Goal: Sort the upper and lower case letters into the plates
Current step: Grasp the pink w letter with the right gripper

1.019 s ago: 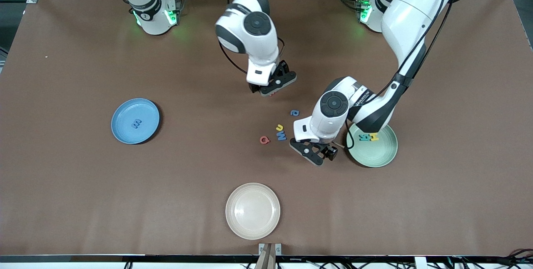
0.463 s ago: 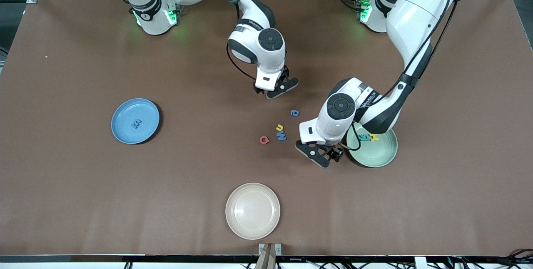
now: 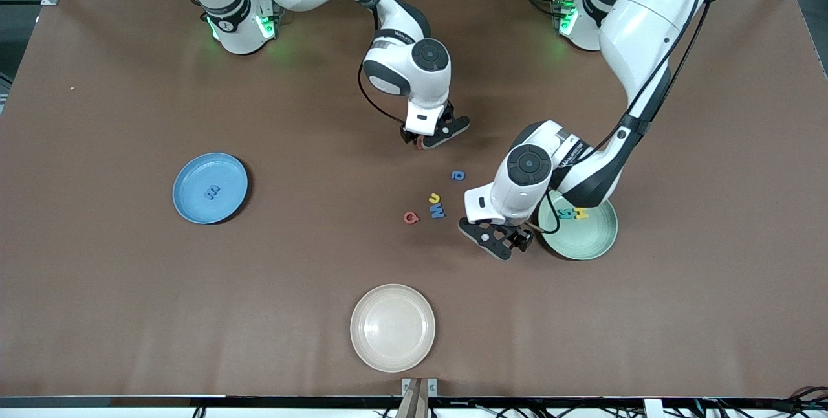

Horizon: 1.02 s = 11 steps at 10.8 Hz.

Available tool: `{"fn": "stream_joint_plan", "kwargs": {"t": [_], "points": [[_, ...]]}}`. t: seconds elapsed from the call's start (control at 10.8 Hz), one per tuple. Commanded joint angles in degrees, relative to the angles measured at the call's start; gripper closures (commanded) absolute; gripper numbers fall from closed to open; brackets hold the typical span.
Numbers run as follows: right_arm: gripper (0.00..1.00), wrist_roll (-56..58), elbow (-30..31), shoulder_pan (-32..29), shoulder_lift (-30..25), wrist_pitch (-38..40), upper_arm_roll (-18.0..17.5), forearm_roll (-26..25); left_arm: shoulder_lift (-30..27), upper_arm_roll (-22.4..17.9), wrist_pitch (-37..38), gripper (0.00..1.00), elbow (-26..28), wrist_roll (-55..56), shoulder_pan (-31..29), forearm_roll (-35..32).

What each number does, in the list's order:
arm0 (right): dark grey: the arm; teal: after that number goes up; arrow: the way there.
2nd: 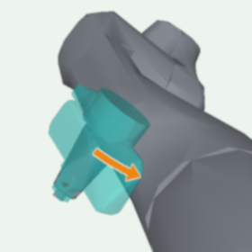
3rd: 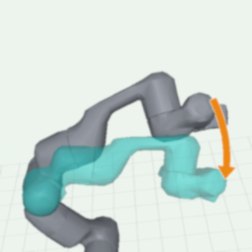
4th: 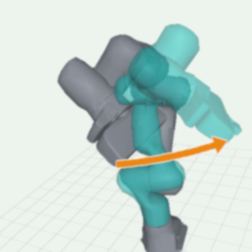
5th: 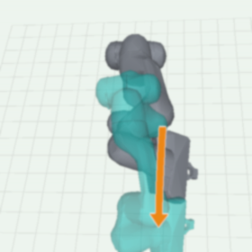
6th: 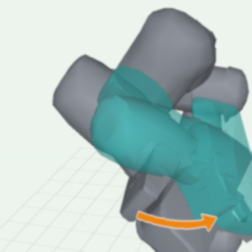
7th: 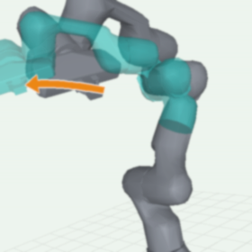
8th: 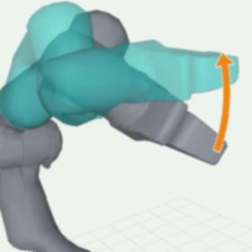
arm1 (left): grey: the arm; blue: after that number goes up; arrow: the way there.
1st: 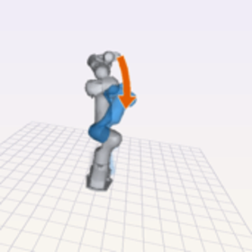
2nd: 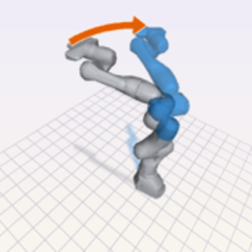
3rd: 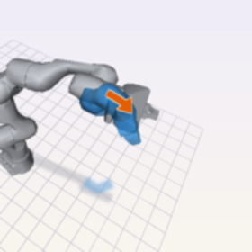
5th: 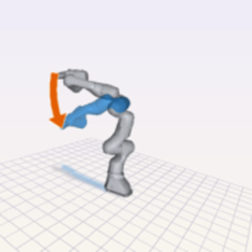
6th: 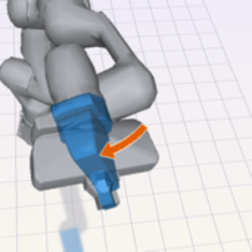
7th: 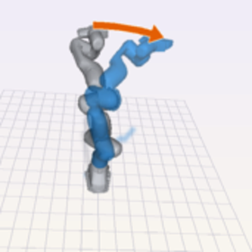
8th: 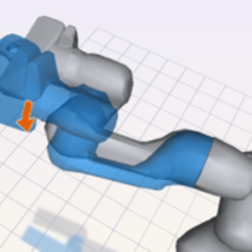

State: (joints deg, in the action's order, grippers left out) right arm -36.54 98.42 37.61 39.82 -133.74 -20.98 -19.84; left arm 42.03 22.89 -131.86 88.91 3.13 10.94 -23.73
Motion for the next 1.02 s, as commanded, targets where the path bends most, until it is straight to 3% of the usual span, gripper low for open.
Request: {"fn": "stream_joint_plan", "kwargs": {"t": [0.0, 0.46, 0.93], "points": [[0.22, -1.2, -1.0, 0.0, 1.3, -0.3, 0.0, -2.4, -1.9, 0.2, 0.5, 0.0, 1.7, -0.8, -0.4, -1.1], [0.28, -1.5, -1.1, -0.9, 3.1, -0.5, 0.1, -2.5, -1.8, 0.2, 0.5, 0.0, 1.7, -0.8, -0.4, -1.1], [0.42, -1.6, -1.2, -0.8, 3.2, -0.5, 0.1, -2.5, -1.8, 0.2, 0.5, 0.0, 1.7, -0.8, -0.4, -1.1]]}}
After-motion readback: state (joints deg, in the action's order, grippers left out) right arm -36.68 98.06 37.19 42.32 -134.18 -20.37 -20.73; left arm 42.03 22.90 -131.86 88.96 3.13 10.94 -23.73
